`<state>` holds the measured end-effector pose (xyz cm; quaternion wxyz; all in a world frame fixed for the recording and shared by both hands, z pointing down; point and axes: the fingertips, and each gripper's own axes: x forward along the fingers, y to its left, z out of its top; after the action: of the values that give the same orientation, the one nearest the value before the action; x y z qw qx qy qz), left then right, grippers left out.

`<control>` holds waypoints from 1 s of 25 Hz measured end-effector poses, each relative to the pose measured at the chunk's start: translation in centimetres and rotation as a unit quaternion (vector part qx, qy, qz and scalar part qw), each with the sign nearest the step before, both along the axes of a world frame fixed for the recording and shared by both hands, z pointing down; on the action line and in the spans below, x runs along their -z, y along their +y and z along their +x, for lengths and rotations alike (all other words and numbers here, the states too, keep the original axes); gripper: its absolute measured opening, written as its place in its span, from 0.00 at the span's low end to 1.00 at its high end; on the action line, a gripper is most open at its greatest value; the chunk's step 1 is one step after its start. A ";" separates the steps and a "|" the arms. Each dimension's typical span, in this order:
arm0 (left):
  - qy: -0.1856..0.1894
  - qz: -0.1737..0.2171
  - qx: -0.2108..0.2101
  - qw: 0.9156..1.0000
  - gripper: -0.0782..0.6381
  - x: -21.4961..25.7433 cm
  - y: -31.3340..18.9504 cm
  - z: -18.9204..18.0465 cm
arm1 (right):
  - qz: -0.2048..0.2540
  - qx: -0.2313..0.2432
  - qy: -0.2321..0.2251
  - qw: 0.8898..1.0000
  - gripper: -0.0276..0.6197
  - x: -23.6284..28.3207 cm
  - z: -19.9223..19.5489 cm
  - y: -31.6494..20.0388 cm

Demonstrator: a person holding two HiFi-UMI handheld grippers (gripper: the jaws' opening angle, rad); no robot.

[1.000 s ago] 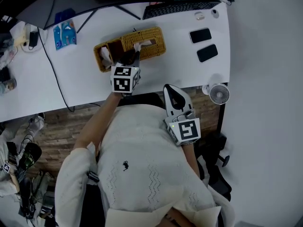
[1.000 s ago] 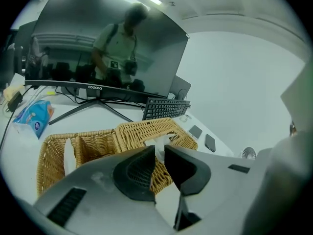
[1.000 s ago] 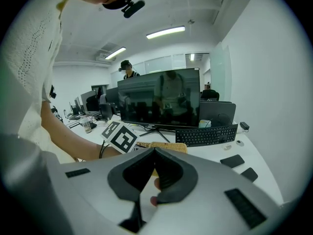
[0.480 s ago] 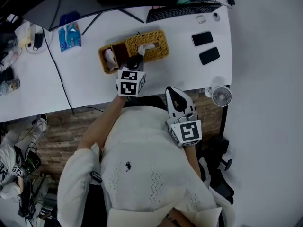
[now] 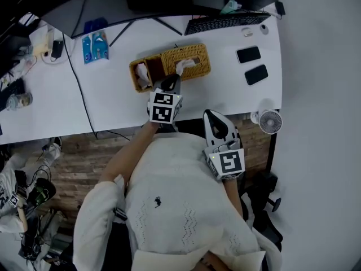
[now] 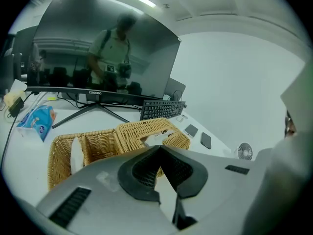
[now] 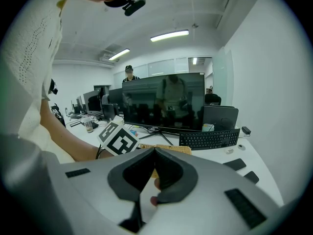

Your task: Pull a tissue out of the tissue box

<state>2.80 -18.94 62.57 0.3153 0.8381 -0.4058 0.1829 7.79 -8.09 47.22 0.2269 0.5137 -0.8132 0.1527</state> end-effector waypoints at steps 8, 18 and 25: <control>0.000 0.009 0.009 1.000 0.13 0.4 0.4 -1.0 | 0.012 0.014 0.004 1.000 0.04 0.5 -1.0 0.3; -0.006 0.019 0.030 0.999 0.13 1.0 1.3 -2.0 | 0.016 0.043 0.008 0.999 0.04 0.6 -1.7 0.7; -0.010 0.025 0.038 0.999 0.13 1.2 1.8 -2.7 | 0.019 0.057 0.001 0.998 0.04 0.6 -2.2 0.8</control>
<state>0.06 -17.19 61.39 0.2964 0.8280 -0.4450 0.1691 5.60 -7.33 46.60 0.2257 0.4709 -0.8438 0.1233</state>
